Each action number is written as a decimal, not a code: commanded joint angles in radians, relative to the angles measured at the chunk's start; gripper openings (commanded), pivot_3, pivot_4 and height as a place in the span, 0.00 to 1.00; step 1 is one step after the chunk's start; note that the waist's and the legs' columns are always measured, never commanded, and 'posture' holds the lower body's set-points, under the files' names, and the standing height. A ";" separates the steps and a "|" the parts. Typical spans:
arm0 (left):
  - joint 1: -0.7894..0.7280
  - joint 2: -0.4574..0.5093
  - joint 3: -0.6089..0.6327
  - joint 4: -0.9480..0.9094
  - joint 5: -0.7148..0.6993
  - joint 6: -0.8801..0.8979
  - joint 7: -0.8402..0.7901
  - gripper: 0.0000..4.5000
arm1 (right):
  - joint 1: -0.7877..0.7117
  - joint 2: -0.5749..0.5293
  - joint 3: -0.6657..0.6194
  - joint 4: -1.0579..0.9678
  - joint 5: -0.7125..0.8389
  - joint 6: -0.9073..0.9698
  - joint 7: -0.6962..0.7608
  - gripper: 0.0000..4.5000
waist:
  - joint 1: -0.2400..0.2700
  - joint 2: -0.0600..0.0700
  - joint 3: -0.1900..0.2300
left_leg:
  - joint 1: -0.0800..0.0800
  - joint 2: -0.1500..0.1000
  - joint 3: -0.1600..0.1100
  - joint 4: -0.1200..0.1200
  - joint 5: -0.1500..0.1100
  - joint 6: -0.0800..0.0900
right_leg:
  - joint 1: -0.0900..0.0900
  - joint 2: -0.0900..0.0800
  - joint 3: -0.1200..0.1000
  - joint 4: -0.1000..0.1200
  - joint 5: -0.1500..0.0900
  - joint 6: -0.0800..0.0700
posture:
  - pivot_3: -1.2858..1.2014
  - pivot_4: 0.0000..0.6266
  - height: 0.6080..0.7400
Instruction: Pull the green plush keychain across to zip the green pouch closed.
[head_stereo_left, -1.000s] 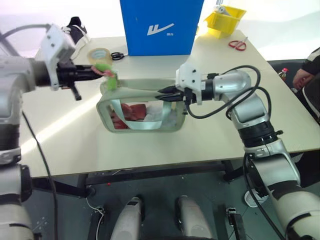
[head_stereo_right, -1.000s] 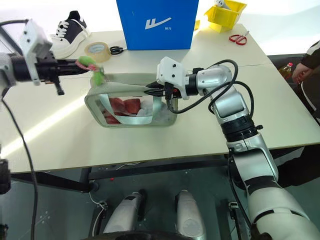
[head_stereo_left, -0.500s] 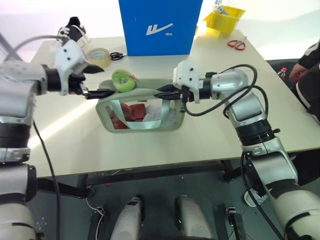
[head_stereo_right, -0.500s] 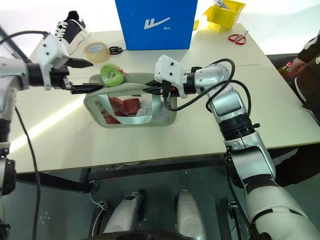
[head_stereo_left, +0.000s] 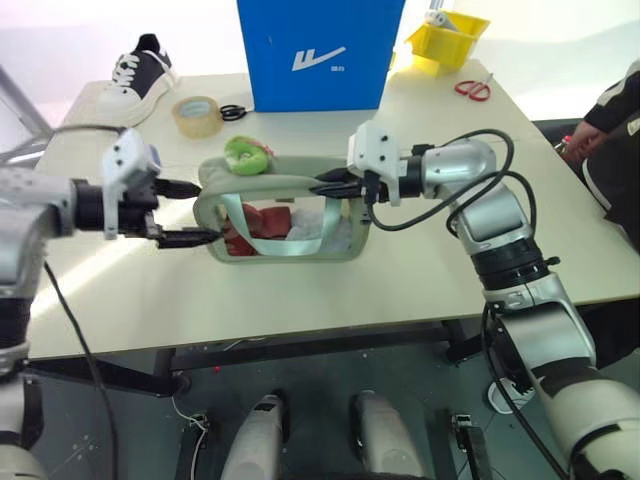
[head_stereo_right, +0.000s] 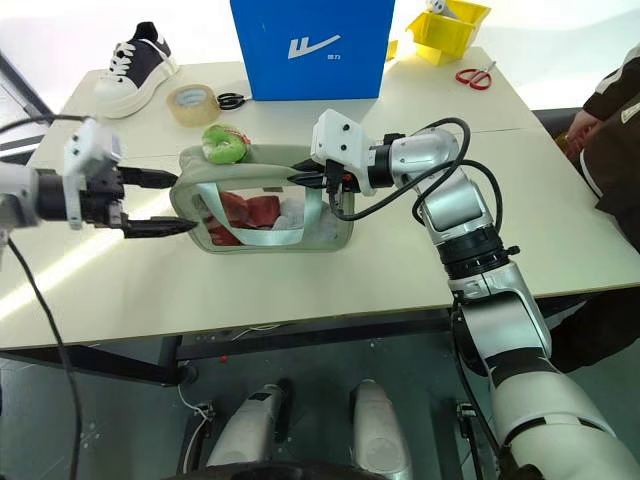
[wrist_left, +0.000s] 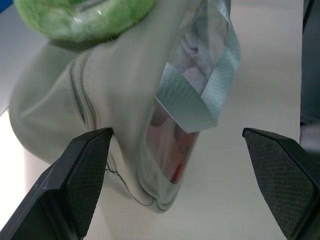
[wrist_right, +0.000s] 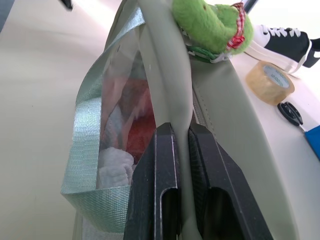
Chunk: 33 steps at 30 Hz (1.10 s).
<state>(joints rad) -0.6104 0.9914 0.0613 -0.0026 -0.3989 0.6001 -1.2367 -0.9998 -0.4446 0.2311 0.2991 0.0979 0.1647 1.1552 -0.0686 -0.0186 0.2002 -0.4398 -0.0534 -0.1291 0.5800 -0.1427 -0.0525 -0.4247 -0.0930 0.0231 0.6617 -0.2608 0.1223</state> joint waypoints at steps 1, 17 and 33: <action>-0.030 -0.034 0.022 0.029 0.034 -0.053 0.080 0.80 | -0.041 0.006 -0.015 -0.017 0.011 -0.010 0.000 0.00 | 0.000 0.000 0.000 | 0.000 0.000 0.000 0.000 0.000 0.000 | 0.000 0.000 0.000 0.000 0.000 0.000 | 0.52 0.24 1.00; -0.038 -0.033 0.015 0.067 0.074 -0.090 0.130 0.00 | -0.050 -0.014 -0.028 -0.062 0.033 0.052 0.016 0.57 | -0.001 0.000 0.000 | 0.000 0.000 0.000 0.000 0.000 0.000 | 0.000 0.000 0.000 0.000 0.000 0.000 | 0.52 0.24 1.00; 0.013 -0.035 0.023 0.007 0.066 -0.092 0.149 0.00 | -0.297 0.261 0.014 0.227 0.007 -0.134 -0.078 0.91 | 0.000 -0.001 -0.001 | 0.002 0.000 0.000 -0.001 0.000 0.000 | 0.001 0.000 0.000 0.000 0.000 0.000 | 0.52 0.24 1.00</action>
<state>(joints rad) -0.5944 0.9430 0.0667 0.0297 -0.3364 0.5136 -1.0927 -1.2479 -0.1897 0.2554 0.5063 0.1191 0.0833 1.0934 -0.0687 -0.0194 0.1997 -0.4380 -0.0537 -0.1292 0.5788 -0.1425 -0.0529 -0.4240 -0.0930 0.0232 0.6617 -0.2607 0.1222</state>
